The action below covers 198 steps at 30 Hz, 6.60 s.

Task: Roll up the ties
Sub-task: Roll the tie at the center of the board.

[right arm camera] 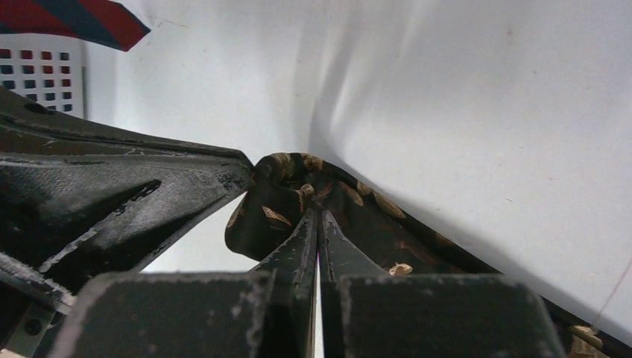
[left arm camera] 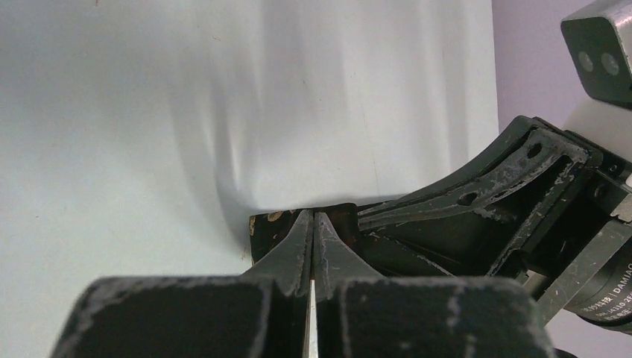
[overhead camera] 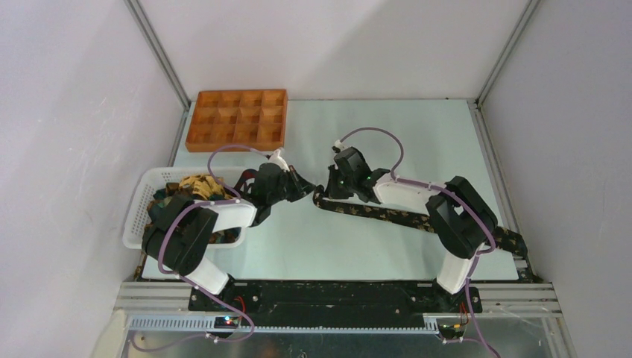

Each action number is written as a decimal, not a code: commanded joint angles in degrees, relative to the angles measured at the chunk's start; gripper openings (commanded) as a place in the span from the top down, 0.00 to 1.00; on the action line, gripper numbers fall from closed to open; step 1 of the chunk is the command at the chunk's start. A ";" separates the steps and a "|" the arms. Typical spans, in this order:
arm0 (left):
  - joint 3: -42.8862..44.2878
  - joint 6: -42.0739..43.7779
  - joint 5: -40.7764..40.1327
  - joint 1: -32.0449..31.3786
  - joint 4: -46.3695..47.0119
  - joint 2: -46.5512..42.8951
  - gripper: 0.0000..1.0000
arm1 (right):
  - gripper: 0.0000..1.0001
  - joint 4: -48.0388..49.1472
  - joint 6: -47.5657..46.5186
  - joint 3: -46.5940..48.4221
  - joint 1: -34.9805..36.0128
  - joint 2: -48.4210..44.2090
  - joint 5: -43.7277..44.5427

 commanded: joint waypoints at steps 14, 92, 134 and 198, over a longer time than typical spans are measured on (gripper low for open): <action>-0.89 2.04 -0.39 -0.38 0.05 -1.69 1.00 | 1.00 17.17 6.67 -5.83 -1.62 3.21 -8.34; 5.74 10.64 -2.57 -5.52 -9.74 0.83 0.95 | 1.00 10.13 1.76 -8.27 -2.90 2.53 -7.92; 4.61 6.29 -5.41 -5.37 -9.97 9.14 1.00 | 1.00 10.35 1.33 -8.27 -3.26 3.57 -7.79; -0.86 6.94 -12.27 -0.63 -20.74 -20.14 1.00 | 1.00 4.91 -4.44 0.92 -0.56 1.93 -11.93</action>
